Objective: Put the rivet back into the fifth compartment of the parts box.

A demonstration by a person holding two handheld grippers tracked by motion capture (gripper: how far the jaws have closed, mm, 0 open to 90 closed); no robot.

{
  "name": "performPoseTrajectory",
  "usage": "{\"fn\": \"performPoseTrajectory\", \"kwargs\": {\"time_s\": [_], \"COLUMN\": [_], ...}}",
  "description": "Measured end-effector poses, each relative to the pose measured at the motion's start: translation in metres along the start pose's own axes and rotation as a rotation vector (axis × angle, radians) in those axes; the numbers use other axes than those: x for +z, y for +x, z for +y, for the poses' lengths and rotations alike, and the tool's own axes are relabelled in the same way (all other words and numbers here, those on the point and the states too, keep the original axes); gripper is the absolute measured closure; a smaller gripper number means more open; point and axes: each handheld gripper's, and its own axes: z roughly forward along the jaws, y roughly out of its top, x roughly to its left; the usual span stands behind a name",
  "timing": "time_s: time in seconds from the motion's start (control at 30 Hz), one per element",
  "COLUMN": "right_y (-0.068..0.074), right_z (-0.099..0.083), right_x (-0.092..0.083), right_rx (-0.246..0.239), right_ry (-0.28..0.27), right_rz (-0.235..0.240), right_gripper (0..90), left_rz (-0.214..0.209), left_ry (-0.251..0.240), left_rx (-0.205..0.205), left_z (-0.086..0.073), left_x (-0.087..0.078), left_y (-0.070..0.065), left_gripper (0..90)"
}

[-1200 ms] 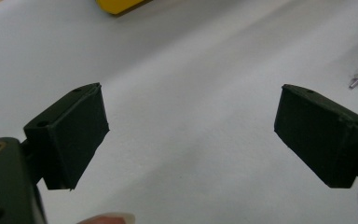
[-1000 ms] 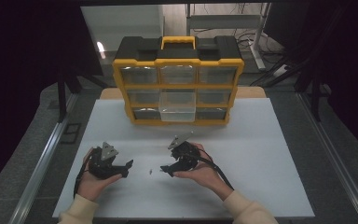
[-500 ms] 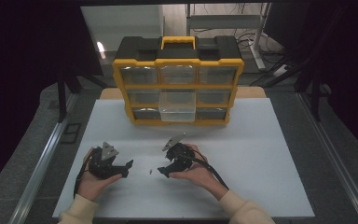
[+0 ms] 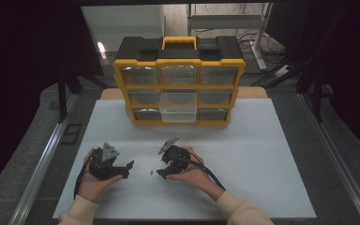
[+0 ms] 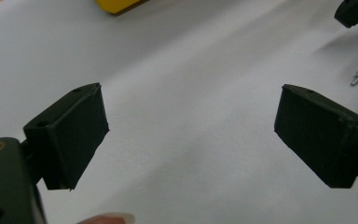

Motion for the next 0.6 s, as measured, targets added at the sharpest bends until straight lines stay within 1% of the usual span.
{"fn": "performPoseTrajectory", "kwargs": {"time_s": [0.07, 0.23, 0.47, 0.6], "right_y": [0.0008, 0.0021, 0.0048, 0.0055], "right_z": [-0.0002, -0.0005, -0.0012, -0.0011], "right_x": [0.0016, 0.0042, 0.0083, 0.0087], "right_rx": [-0.005, -0.009, -0.035, -0.042], "right_ry": [0.004, 0.01, 0.032, 0.032], "right_rz": [-0.009, -0.006, -0.01, -0.012], "right_gripper": [36.4, 42.3, 48.4, 51.6], "left_rz": [0.0, 0.0, 0.0, 0.0], "left_ry": [0.0, 0.0, 0.0, -0.001], "left_rx": [0.0, 0.002, 0.003, 0.003], "left_z": [0.0, 0.0002, 0.0002, 0.0002], "left_x": [0.0, 0.0002, 0.0003, 0.0002], "left_y": [0.0002, -0.0004, -0.0006, -0.0004], "left_gripper": [10.0, 10.0, 10.0, 10.0]}}
